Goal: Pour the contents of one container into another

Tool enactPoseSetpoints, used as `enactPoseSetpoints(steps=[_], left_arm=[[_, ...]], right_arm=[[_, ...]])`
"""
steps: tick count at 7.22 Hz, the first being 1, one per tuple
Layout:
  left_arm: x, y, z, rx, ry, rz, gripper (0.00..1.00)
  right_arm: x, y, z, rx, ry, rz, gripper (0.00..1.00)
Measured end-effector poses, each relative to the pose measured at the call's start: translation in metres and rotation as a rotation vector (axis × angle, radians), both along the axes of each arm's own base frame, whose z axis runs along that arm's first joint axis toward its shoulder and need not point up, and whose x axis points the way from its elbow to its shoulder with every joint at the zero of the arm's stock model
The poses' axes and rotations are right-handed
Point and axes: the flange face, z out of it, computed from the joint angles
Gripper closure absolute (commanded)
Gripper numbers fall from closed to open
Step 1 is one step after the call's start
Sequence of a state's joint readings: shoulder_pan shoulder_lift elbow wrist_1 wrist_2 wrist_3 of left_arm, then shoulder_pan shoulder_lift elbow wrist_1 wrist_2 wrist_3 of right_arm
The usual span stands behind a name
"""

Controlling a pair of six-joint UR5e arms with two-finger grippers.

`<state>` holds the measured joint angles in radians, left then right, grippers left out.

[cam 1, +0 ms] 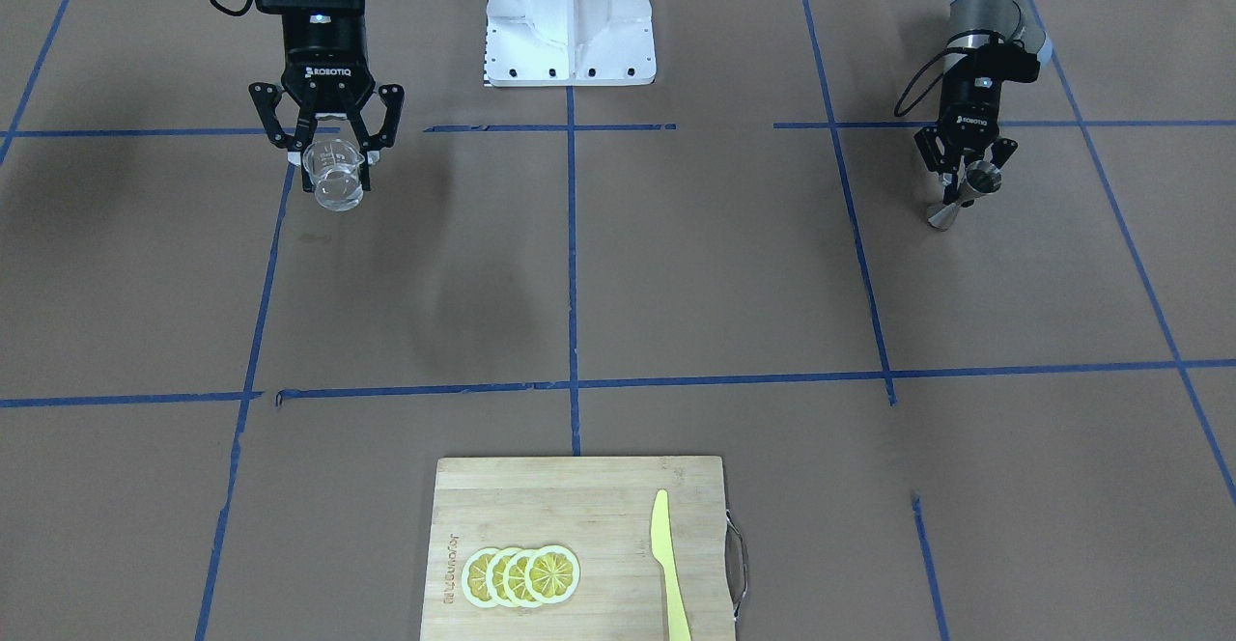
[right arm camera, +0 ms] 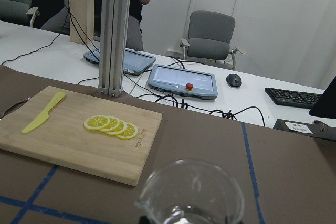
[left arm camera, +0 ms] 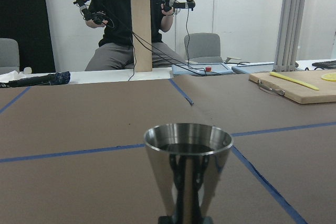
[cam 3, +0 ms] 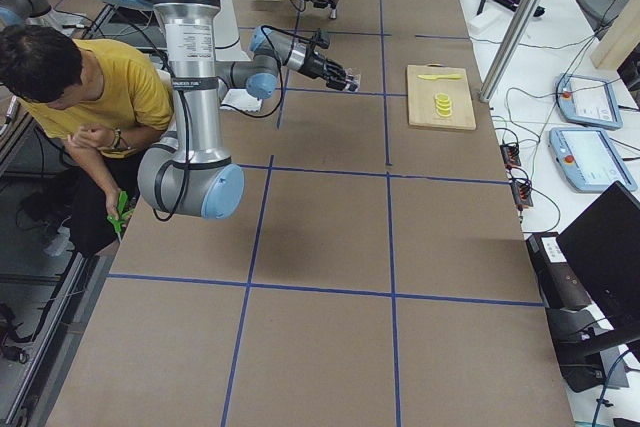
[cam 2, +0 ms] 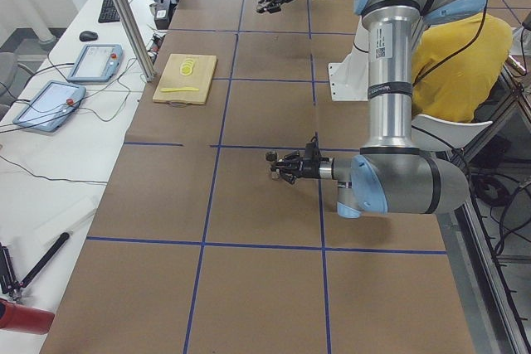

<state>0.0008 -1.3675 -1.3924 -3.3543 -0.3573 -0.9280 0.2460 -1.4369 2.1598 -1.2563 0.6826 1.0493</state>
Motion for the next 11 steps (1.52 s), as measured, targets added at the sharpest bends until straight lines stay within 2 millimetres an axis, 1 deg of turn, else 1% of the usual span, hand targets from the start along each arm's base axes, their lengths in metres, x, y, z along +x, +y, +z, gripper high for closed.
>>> enactPoseSetpoints(steps=[4, 5, 6, 7, 8, 9, 11], left_arm=[[0.0022, 0.0025, 0.0003, 0.0, -0.002, 0.008, 1.0], [0.0027, 0.0031, 0.0003, 0.0, -0.003, 0.01, 0.94], [0.0031, 0.0038, 0.0003, 0.0, -0.003, 0.012, 0.85], [0.0034, 0.0041, 0.0003, 0.0, -0.003, 0.013, 0.71], [0.0034, 0.0042, 0.0003, 0.0, -0.003, 0.013, 0.49], [0.0034, 0.0043, 0.0004, 0.001, -0.004, 0.014, 0.42], [0.0034, 0.0047, 0.0001, 0.001, -0.004, 0.016, 0.0]], right_arm=[[-0.0003, 0.0002, -0.0005, 0.0, -0.001, -0.001, 1.0], [-0.0003, 0.0002, -0.0005, 0.0, -0.001, -0.001, 1.0], [-0.0003, 0.0002, -0.0008, 0.001, -0.002, -0.001, 1.0], [-0.0003, 0.0002, -0.0011, 0.001, -0.003, -0.001, 1.0], [-0.0001, 0.0002, -0.0015, 0.001, -0.004, -0.001, 1.0], [0.0, 0.0003, -0.0017, 0.001, -0.004, -0.001, 1.0], [0.0, 0.0002, -0.002, 0.001, -0.005, 0.0, 1.0]])
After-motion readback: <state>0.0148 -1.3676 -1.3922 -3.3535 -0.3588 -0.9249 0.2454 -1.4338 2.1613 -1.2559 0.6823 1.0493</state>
